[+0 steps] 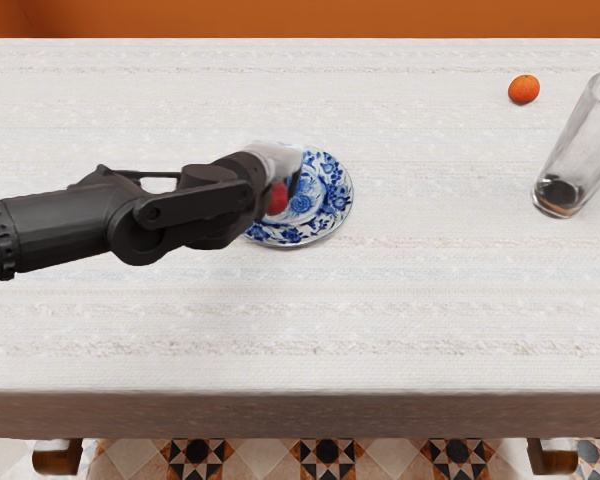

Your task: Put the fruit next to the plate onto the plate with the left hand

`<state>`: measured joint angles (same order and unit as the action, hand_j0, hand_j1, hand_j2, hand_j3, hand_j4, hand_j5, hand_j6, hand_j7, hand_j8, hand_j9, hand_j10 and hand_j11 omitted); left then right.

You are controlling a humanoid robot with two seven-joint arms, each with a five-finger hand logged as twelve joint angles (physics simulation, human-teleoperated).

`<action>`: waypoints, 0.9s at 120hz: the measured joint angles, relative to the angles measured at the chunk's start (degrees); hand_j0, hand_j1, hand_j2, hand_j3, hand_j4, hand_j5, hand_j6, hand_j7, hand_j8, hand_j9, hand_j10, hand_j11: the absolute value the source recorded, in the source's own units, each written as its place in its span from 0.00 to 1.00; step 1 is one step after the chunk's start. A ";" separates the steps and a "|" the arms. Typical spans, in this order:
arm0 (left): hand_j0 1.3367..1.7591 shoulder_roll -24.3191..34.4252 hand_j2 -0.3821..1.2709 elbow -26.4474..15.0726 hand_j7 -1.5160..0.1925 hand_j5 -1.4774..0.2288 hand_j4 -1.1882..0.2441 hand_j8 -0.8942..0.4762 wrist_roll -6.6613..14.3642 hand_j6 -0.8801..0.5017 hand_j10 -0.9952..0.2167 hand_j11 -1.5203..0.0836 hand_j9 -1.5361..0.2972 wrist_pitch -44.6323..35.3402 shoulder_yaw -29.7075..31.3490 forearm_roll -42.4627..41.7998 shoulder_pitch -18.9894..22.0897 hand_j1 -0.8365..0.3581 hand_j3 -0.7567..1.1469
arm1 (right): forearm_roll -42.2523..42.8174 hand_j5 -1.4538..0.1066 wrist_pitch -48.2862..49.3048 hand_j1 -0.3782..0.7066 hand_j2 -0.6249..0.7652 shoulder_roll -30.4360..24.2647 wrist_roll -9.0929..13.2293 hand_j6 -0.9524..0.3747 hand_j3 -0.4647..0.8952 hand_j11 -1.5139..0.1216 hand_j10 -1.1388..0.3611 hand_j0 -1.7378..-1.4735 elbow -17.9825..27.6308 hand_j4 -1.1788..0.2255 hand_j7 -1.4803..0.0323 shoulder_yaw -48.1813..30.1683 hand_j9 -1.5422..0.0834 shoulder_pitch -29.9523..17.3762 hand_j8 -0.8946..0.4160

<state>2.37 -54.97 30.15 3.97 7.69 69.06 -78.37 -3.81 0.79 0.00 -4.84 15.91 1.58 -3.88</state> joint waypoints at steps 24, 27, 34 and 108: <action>0.75 0.00 0.49 0.44 0.26 0.19 0.36 0.36 -2.15 0.38 0.29 0.28 0.25 -1.41 1.21 -0.04 -0.18 0.49 0.40 | 0.01 0.90 0.00 0.07 0.44 0.00 0.00 0.69 0.34 0.90 0.74 0.30 0.00 0.81 0.95 0.00 0.92 -0.02 0.65; 0.75 0.00 0.47 0.48 0.30 0.23 0.38 0.36 -2.21 0.37 0.31 0.32 0.29 -1.67 1.23 -0.03 -0.31 0.50 0.40 | 0.01 0.90 0.00 0.07 0.44 0.00 0.00 0.69 0.34 0.90 0.74 0.30 0.00 0.81 0.95 0.00 0.92 -0.03 0.65; 0.75 0.00 0.42 0.48 0.38 0.32 0.43 0.37 -2.28 0.38 0.37 0.41 0.36 -2.11 1.20 -0.04 -0.22 0.54 0.40 | 0.00 0.90 0.00 0.07 0.44 0.00 0.00 0.69 0.34 0.90 0.74 0.30 0.00 0.81 0.95 0.00 0.92 -0.02 0.65; 0.76 41.32 0.27 -19.84 0.68 0.66 0.64 0.47 3.43 0.45 0.60 0.73 0.65 23.98 -13.48 -49.78 3.57 0.73 0.40 | 0.01 0.90 0.01 0.07 0.44 0.00 -0.07 0.69 0.34 0.90 0.74 0.30 0.04 0.81 0.95 0.16 0.92 -0.22 0.66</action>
<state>43.70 -74.82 33.58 27.95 -5.79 19.28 -74.80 -3.79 0.80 0.00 -4.91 15.95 1.74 -4.10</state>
